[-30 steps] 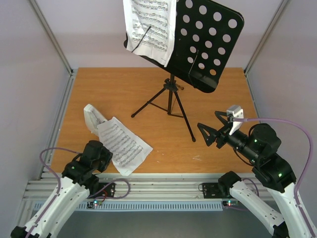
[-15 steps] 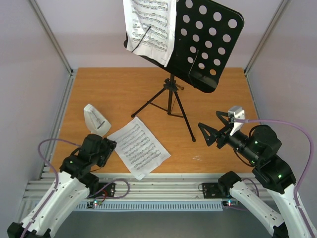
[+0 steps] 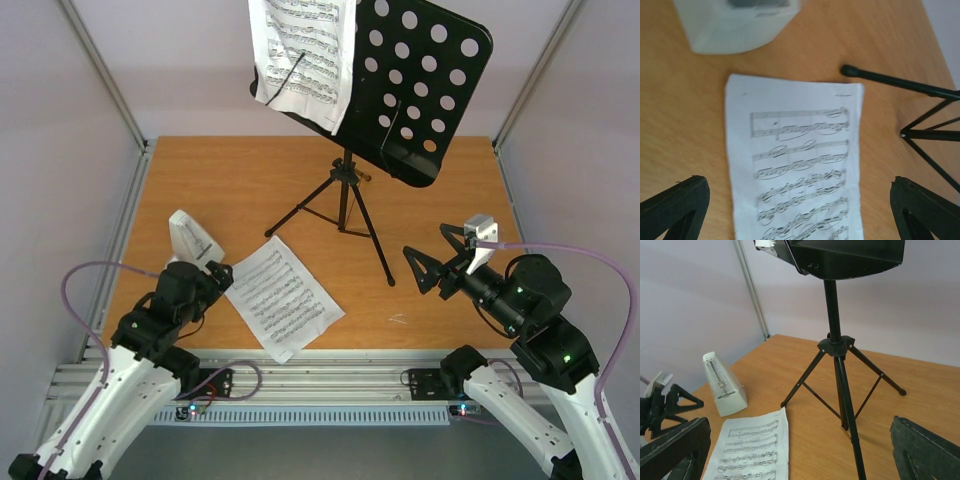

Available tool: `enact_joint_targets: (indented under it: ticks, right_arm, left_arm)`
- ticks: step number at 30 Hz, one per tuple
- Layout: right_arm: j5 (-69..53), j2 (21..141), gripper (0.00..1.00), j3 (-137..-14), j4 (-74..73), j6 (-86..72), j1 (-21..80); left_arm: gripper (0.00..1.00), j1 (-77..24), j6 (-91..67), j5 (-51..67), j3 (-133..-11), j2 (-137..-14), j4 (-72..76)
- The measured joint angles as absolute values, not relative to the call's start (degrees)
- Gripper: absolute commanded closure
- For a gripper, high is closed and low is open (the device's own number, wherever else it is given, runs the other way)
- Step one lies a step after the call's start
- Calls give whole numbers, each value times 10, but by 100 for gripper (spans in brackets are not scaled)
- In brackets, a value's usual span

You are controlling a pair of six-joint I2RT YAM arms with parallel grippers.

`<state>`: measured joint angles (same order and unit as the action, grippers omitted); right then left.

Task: Pack up the instrument practice props
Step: Place the sheet music at the center of the board.

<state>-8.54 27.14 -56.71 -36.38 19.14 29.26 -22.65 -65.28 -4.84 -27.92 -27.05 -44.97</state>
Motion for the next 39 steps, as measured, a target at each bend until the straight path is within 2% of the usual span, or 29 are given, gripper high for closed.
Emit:
enact_joint_targets:
  ticks: [5, 11, 15, 19, 27, 30, 35, 39]
  right_arm:
    - [-84, 270, 2, -567, -362, 191, 293]
    - [-100, 268, 2, -585, -356, 189, 293]
    - [-156, 333, 14, -698, -361, 175, 293]
    - [-217, 428, 25, -819, -346, 145, 293]
    - [-257, 569, 30, -921, -341, 85, 322]
    - [-203, 614, 29, -959, -360, 93, 400]
    - [-22, 703, 27, -1056, -386, 148, 568]
    - [126, 798, 25, -1154, -398, 206, 637]
  left_arm:
    - [1, -227, -559, -42, -372, -338, -423]
    - [1, -225, -381, 58, -589, -469, -402]
    - [1, -226, -288, 142, -716, -554, -390]
    - [1, -226, -251, 186, -733, -581, -365]
    - [1, -226, -226, 211, -712, -574, -323]
    - [1, -226, -208, 202, -711, -571, -324]
    - [1, -226, -186, 184, -686, -527, -322]
    - [1, -226, -172, 170, -669, -488, -319]
